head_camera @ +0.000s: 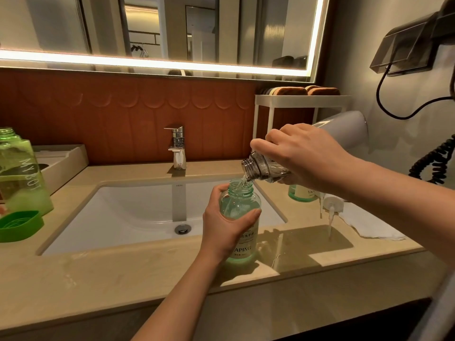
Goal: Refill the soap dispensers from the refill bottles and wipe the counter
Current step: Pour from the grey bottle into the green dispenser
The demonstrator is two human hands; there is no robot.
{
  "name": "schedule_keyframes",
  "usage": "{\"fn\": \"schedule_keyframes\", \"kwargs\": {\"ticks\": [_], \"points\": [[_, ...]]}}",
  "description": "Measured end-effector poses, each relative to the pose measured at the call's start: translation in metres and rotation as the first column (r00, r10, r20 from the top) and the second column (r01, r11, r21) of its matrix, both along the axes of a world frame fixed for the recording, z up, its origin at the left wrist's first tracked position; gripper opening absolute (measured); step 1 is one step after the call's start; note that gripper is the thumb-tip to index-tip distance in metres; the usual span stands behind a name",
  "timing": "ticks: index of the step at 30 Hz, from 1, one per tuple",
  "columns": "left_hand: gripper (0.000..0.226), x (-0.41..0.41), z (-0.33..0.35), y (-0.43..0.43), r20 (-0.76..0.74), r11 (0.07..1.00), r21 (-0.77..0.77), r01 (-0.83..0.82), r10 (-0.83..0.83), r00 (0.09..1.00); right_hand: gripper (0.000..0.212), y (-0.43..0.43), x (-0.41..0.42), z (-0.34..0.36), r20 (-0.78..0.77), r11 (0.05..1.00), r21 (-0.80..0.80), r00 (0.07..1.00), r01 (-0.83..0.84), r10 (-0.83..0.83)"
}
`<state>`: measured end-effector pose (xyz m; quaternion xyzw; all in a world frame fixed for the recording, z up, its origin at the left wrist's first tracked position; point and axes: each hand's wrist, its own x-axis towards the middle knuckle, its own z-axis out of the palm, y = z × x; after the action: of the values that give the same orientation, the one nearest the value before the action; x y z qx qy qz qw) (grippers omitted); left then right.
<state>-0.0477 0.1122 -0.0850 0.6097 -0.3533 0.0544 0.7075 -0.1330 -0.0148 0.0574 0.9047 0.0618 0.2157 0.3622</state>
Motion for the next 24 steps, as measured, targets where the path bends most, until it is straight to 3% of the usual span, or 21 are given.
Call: {"fn": "schedule_keyframes", "kwargs": {"ticks": [24], "points": [[0.062, 0.000, 0.000, 0.000, -0.047, 0.999, -0.012, 0.032, -0.032, 0.998, 0.059, 0.016, 0.009, 0.008, -0.027, 0.967, -0.255, 0.999, -0.032, 0.026]]}}
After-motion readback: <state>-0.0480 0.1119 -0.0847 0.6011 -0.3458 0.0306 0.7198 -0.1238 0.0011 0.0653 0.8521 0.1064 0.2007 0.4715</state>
